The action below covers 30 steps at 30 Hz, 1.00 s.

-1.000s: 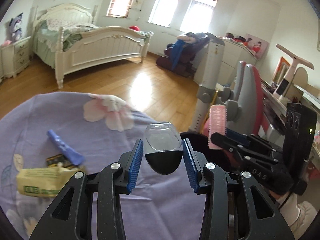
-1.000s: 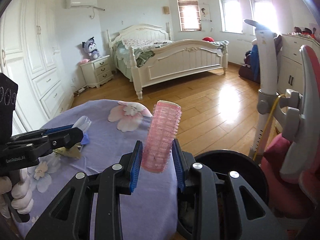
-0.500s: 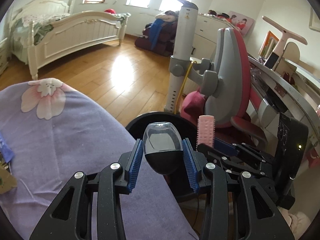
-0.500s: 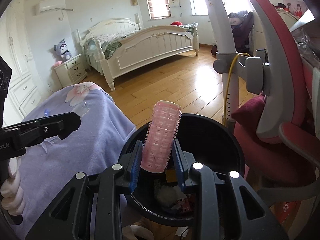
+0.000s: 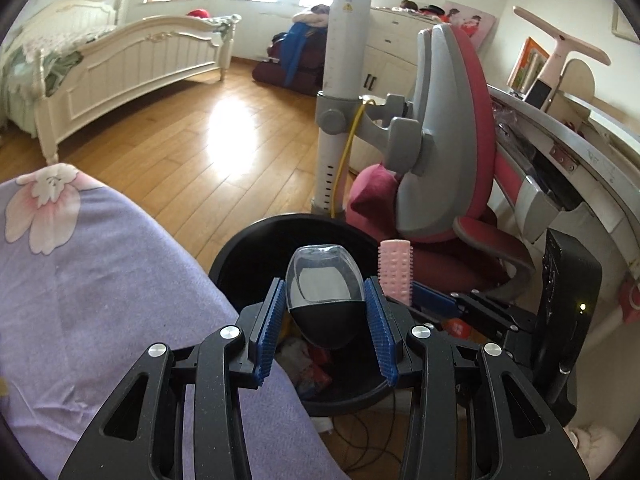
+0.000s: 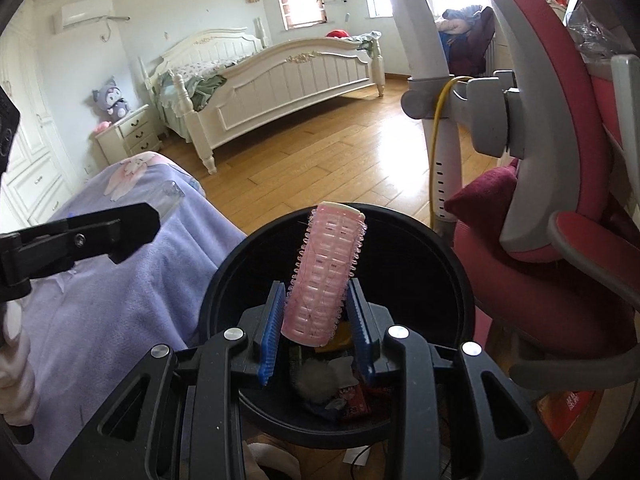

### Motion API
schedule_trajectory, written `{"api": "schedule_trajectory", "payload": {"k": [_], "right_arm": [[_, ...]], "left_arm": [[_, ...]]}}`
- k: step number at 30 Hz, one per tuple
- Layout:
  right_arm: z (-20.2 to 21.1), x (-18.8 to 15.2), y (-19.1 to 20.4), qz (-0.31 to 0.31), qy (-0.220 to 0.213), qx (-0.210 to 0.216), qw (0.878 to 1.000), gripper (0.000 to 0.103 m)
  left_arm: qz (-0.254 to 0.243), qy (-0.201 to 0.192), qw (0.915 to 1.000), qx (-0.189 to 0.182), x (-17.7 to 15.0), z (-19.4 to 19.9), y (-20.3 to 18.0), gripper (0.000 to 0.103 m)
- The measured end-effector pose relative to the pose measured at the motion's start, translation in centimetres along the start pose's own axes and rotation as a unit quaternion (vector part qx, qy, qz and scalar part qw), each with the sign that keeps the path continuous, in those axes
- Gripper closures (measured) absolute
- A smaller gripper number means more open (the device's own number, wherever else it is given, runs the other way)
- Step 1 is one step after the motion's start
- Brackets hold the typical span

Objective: Collect trash
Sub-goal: 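Carry the pink roller and black cup over the bin and open both grippers, then move both grippers back over the table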

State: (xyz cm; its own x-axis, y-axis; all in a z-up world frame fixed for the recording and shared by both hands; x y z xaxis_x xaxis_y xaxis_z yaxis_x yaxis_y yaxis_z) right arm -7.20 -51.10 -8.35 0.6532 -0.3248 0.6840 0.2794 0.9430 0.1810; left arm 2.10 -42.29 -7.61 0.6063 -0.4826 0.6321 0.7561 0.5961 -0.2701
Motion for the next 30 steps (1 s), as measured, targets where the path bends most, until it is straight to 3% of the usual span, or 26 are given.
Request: {"api": "schedule_trajectory", "payload": {"k": [1, 2, 3, 7, 10, 20, 30], "right_arm": [[-0.1, -0.1, -0.1, -0.001, 0.003, 0.000, 1.000, 0.069], [-0.2, -0.2, -0.1, -0.002, 0.007, 0.001, 1.000, 0.069], [-0.2, -0.2, -0.2, -0.002, 0.009, 0.000, 1.000, 0.067], [0.0, -0.4, 0.2, 0.004, 0.010, -0.008, 1.000, 0.049], [0.3, -0.3, 0.7, 0.009, 0.008, -0.009, 1.000, 0.048], [1.3, 1.1, 4.8, 0.049, 0.000, -0.002, 0.999, 0.048], [2.0, 2.6, 10.5, 0.102, -0.012, 0.022, 0.994, 0.034]], "left_arm": [[-0.004, -0.003, 1.0000, 0.002, 0.0, 0.2, -0.1, 0.047], [-0.009, -0.013, 0.9999, 0.004, 0.1, 0.5, -0.2, 0.033], [-0.013, -0.021, 0.9997, 0.006, 0.2, 0.8, -0.4, 0.028], [-0.022, -0.029, 0.9993, 0.005, 0.3, 1.8, -0.7, 0.027], [-0.024, -0.035, 0.9991, 0.009, 0.1, 2.8, -0.4, 0.021], [-0.015, -0.056, 0.9978, 0.031, -1.3, 8.0, 3.1, 0.013], [-0.042, -0.063, 0.9894, 0.124, -6.1, 14.6, 9.2, 0.008]]}}
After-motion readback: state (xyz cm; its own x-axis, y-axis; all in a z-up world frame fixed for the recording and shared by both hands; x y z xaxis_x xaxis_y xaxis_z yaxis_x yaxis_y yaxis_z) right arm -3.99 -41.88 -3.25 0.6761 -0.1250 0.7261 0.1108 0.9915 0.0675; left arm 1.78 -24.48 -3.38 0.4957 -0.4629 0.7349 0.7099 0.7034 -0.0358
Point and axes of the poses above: each gripper's, at about its wrist camera, not at the fingertips, and z roughly against the way its jaws point, y to its left, x to its top, the point moved 5 cm from there along -z, roughly the way its jaws point, and after that the axes turned 3 degrees about y, right-handed, at the moved point
